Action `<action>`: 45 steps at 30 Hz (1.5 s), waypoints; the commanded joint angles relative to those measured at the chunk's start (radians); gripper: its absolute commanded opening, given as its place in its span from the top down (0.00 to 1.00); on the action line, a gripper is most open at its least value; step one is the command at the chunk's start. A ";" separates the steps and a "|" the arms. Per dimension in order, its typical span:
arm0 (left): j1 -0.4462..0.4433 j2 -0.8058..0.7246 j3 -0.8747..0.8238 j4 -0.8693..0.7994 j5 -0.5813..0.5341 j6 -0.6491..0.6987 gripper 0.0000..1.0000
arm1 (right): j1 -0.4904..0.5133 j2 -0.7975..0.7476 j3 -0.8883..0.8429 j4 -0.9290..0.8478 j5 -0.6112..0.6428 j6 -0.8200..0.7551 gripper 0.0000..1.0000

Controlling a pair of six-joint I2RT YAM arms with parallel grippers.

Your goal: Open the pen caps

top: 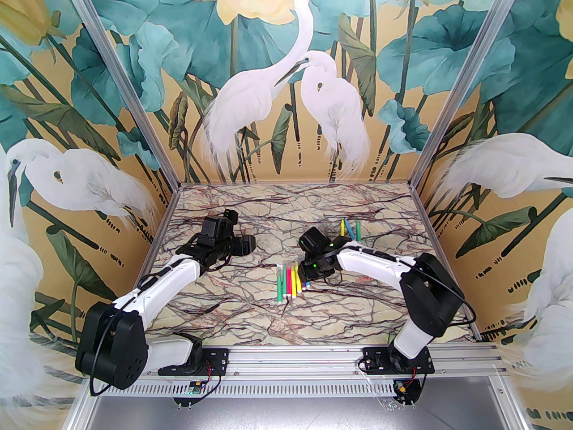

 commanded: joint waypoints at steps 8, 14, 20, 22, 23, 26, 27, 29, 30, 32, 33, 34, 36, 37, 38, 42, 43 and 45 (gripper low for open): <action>0.007 -0.015 -0.021 0.029 -0.017 0.000 0.23 | 0.000 0.096 0.026 0.043 0.054 0.045 0.60; 0.008 -0.013 -0.019 0.029 -0.017 0.003 0.23 | 0.000 0.126 0.038 0.041 0.074 0.047 0.60; 0.006 -0.012 -0.017 0.031 -0.013 0.002 0.23 | 0.000 0.141 0.063 -0.050 0.204 0.040 0.63; 0.007 -0.011 -0.016 0.032 -0.012 0.001 0.23 | 0.000 0.143 0.074 -0.082 0.247 0.035 0.63; 0.006 -0.011 -0.016 0.034 -0.011 0.000 0.23 | 0.000 0.144 0.078 -0.094 0.264 0.031 0.63; 0.008 -0.008 -0.017 0.037 -0.010 -0.001 0.23 | 0.001 0.150 0.089 -0.108 0.285 0.019 0.64; 0.006 -0.007 -0.017 0.037 -0.011 -0.001 0.23 | 0.000 0.153 0.090 -0.106 0.284 0.015 0.64; 0.006 -0.004 -0.015 0.037 -0.008 -0.001 0.23 | 0.000 0.162 0.099 -0.098 0.276 0.002 0.64; 0.007 -0.003 -0.014 0.037 -0.009 0.000 0.23 | 0.000 0.168 0.101 -0.096 0.272 -0.004 0.64; 0.006 -0.003 -0.013 0.036 -0.009 0.000 0.23 | 0.001 0.183 0.108 -0.088 0.260 -0.015 0.65; 0.006 -0.004 -0.012 0.035 -0.009 0.000 0.23 | 0.000 0.188 0.110 -0.083 0.256 -0.020 0.65; 0.006 -0.004 -0.012 0.035 -0.009 0.000 0.23 | 0.000 0.193 0.112 -0.077 0.250 -0.027 0.65; 0.007 -0.004 -0.012 0.034 -0.010 -0.001 0.23 | 0.000 0.204 0.116 -0.063 0.238 -0.037 0.65; 0.006 -0.004 -0.011 0.034 -0.008 0.000 0.23 | 0.000 0.207 0.119 -0.058 0.233 -0.040 0.65; 0.007 -0.004 -0.010 0.035 -0.009 0.000 0.23 | -0.001 0.213 0.123 -0.055 0.230 -0.044 0.65; 0.006 -0.007 -0.007 0.031 -0.005 0.000 0.23 | -0.003 0.239 0.135 -0.044 0.215 -0.056 0.70; 0.007 -0.007 -0.007 0.031 -0.006 0.000 0.23 | -0.003 0.243 0.137 -0.044 0.213 -0.058 0.71; 0.007 -0.012 -0.007 0.030 -0.006 0.000 0.23 | -0.008 0.249 0.135 -0.038 0.209 -0.061 0.72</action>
